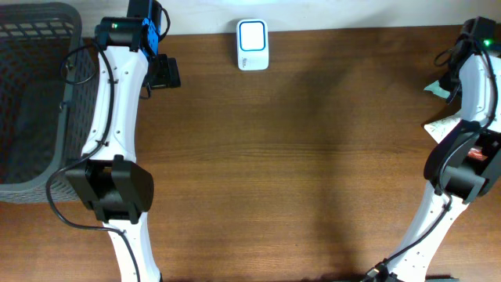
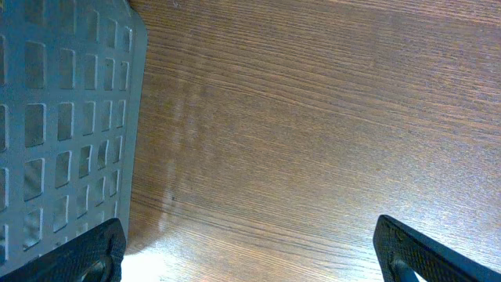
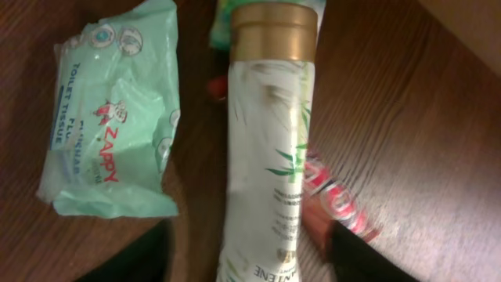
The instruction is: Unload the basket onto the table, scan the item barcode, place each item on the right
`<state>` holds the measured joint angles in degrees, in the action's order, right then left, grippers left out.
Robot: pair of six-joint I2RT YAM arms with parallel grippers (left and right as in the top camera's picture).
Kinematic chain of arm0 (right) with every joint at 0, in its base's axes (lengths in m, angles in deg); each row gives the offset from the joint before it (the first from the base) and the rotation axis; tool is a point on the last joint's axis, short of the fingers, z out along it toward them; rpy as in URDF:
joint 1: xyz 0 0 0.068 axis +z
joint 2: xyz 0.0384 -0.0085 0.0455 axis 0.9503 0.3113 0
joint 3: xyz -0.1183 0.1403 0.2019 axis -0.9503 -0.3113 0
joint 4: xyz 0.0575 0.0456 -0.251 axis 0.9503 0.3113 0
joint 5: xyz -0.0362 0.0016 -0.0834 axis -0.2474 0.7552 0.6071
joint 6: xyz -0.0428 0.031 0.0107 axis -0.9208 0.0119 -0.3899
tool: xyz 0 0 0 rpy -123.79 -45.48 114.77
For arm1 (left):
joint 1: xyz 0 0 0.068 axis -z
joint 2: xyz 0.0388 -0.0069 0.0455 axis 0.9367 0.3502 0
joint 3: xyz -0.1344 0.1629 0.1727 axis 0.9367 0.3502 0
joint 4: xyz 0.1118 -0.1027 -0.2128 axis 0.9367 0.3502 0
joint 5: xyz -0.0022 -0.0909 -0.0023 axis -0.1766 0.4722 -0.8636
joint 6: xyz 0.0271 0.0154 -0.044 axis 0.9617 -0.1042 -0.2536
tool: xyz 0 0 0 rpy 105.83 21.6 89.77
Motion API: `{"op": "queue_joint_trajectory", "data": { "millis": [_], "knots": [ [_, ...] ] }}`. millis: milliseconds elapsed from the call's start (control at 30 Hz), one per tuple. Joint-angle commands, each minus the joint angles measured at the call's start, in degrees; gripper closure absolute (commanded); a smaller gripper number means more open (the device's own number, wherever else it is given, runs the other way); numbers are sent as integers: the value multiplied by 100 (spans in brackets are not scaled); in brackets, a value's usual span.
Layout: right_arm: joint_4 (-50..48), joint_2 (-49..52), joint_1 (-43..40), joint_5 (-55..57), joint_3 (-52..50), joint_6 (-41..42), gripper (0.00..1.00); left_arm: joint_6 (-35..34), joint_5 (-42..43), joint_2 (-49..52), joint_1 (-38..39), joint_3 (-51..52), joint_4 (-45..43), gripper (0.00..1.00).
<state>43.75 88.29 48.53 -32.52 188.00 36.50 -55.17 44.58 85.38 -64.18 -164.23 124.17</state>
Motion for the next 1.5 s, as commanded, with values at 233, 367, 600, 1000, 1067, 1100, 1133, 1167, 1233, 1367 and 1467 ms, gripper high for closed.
{"op": "queue_joint_trajectory", "data": {
  "millis": [233,367,600,1000,1067,1100,1133,1167,1233,1367,1467],
  "knots": [
    [1377,-3003,553,-74,-2,953,1,50,0,39,2,-7,-9,1],
    [2527,-4138,1615,26,-352,1128,1,50,0,39,2,-7,-7,1],
    [3132,-6354,4264,466,-1943,1123,1,50,0,39,2,-7,-7,1],
    [3574,-7257,4920,-540,-2240,170,1,50,0,39,2,-7,-7,1],
    [3574,-7672,4920,-542,-2507,173,1,50,0,39,2,-7,-7,1],
    [3574,-7853,4920,-540,-2656,173,1,50,0,39,2,-7,-9,1],
    [3545,-8070,4918,-516,-2911,175,1,50,0,39,4,-7,-7,1],
    [3340,-8387,4846,-498,-3294,170,1,50,0,39,2,-7,-9,1],
    [2780,-9033,4531,-527,-4103,-26,1,50,0,39,2,-7,-7,1],
    [531,-10622,3803,-1399,-6242,-1764,1,50,0,39,2,-7,-7,1],
    [-1016,-11739,3145,-2358,-7945,-2704,1,50,0,39,2,-7,-7,1]
  ]
}}
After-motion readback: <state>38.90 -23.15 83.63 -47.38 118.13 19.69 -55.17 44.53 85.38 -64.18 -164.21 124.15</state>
